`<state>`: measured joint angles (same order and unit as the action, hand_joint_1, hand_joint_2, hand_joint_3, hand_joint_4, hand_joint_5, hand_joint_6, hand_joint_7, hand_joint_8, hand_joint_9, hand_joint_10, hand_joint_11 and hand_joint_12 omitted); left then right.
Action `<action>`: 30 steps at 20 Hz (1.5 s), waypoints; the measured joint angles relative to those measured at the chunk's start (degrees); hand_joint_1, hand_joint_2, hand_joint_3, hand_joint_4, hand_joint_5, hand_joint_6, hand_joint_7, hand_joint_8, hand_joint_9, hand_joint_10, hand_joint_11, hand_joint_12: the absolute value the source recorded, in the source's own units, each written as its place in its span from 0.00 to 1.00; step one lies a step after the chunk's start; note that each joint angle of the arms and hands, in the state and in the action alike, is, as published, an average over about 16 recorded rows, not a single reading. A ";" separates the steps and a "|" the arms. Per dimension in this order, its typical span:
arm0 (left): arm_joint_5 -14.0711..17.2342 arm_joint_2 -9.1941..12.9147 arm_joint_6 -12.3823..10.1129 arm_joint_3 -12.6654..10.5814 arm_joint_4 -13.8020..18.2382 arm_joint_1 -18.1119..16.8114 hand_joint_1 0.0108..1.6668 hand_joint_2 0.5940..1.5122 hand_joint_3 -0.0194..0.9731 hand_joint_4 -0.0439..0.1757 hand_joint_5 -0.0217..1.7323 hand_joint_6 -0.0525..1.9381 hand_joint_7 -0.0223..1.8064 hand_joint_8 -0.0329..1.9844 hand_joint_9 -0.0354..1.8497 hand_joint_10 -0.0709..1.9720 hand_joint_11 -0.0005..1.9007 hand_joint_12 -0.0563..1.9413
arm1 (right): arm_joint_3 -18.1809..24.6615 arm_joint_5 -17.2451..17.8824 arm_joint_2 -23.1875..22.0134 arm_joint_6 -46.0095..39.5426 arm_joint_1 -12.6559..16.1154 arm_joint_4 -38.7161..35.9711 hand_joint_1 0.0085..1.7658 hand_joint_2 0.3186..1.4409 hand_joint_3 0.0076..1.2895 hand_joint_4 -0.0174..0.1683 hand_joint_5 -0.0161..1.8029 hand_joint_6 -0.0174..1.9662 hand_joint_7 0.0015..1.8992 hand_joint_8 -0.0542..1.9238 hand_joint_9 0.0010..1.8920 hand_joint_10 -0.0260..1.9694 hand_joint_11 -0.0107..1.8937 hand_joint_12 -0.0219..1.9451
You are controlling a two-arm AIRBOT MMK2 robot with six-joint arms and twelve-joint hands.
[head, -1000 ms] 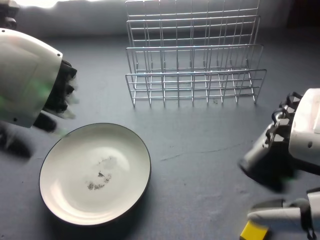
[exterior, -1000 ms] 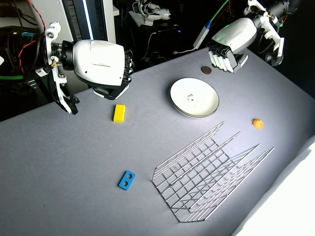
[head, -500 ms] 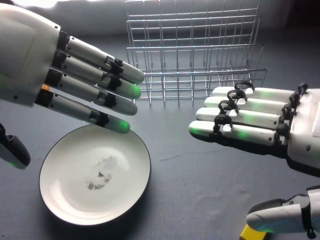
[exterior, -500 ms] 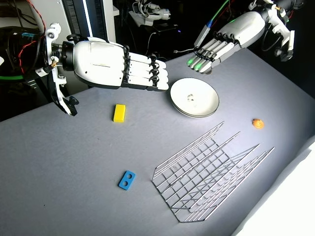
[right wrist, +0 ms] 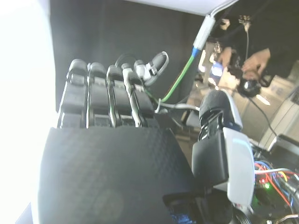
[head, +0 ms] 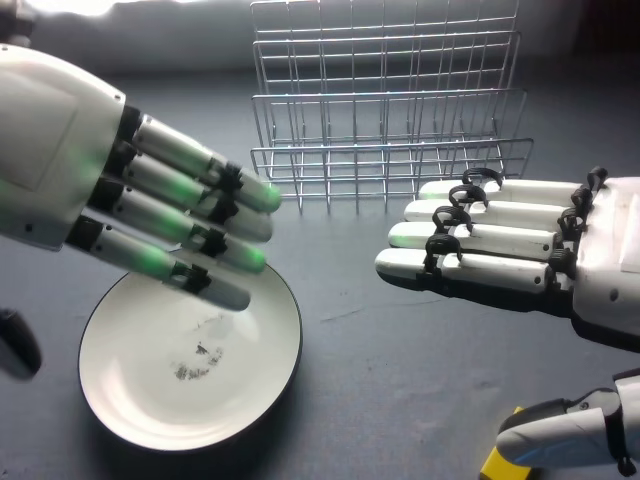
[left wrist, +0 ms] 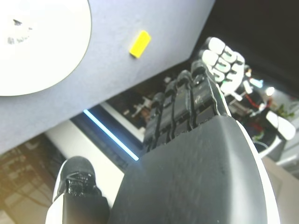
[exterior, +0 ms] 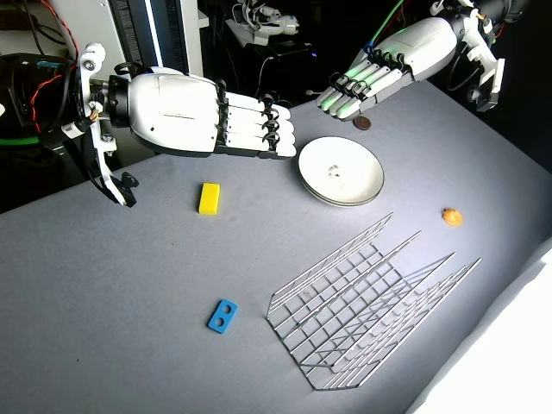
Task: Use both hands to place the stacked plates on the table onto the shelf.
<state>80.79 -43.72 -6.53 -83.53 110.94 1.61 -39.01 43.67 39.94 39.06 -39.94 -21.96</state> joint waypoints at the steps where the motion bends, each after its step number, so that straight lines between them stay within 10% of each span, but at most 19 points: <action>1: -0.28 0.07 -1.12 0.05 0.20 0.17 0.01 0.54 0.05 0.20 0.02 0.03 0.03 0.02 0.03 0.04 0.01 0.02 | -0.12 -0.11 0.05 -0.33 0.08 -0.31 0.02 0.75 0.01 0.09 0.02 0.02 0.01 0.03 0.01 0.01 0.02 0.01; 9: -2.36 0.65 -13.03 0.34 3.59 -1.12 0.01 0.56 0.04 0.20 0.02 0.03 0.02 0.02 0.03 0.04 0.01 0.02 | -0.32 -1.04 0.27 -0.86 0.41 -0.94 0.03 0.74 0.01 0.09 0.02 0.02 0.01 0.03 0.01 0.01 0.02 0.01; 15: -3.67 1.42 -15.17 1.39 3.49 -0.22 0.01 0.56 0.04 0.20 0.02 0.03 0.02 0.02 0.03 0.04 0.01 0.02 | -0.32 -0.99 0.37 -0.77 0.41 -0.93 0.05 0.73 0.01 0.09 0.02 0.02 0.01 0.03 0.01 0.01 0.02 0.01; 20: -4.93 2.52 -12.51 2.30 0.00 4.23 0.01 0.56 0.04 0.20 0.02 0.03 0.02 0.02 0.03 0.04 0.01 0.02 | -0.32 -0.86 0.45 -0.67 0.41 -0.93 0.07 0.72 0.01 0.09 0.02 0.02 0.01 0.03 0.01 0.02 0.02 0.01; 30: -9.80 4.71 1.48 2.63 -11.67 19.17 0.01 0.55 0.04 0.21 0.02 0.03 0.02 0.02 0.03 0.04 0.01 0.02 | -0.32 -0.70 0.54 -0.57 0.41 -0.89 0.09 0.72 0.01 0.09 0.02 0.02 0.01 0.03 0.01 0.02 0.02 0.01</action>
<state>70.99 -39.01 -5.05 -80.90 99.27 20.78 -39.34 42.97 40.48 38.49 -39.53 -22.85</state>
